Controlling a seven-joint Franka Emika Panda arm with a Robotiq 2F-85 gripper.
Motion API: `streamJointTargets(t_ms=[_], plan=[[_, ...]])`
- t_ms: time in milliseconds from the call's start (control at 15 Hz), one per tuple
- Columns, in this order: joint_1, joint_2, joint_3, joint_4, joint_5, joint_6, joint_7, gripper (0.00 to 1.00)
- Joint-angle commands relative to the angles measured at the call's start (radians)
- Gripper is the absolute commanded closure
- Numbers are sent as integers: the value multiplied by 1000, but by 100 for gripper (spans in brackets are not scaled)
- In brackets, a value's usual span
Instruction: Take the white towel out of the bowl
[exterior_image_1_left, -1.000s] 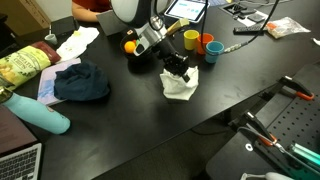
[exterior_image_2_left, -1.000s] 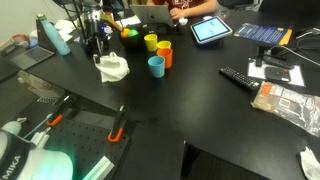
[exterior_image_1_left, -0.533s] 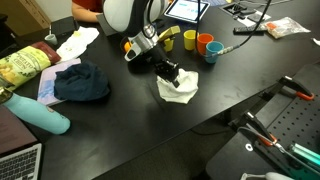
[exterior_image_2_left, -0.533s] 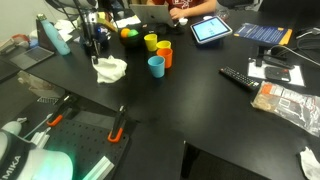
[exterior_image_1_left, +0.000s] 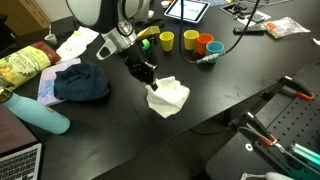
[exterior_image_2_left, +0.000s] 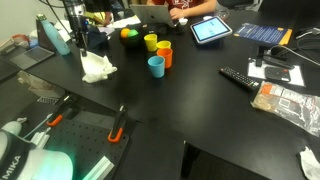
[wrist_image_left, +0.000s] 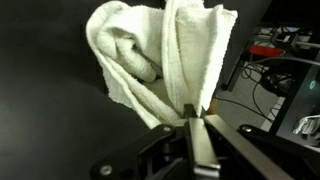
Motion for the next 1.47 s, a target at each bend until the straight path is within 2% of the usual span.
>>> streamJointTargets(t_ms=[0, 267, 600, 933, 1267, 1400], plan=[[83, 10, -49, 43, -100, 112, 37, 99], [143, 2, -90, 30, -205, 310, 135, 99], [169, -120, -149, -60, -308, 485, 307, 99], [148, -341, -209, -199, -405, 492, 506, 99], [89, -514, -192, -306, -418, 477, 523, 99], [66, -556, -176, -352, -400, 465, 483, 99]])
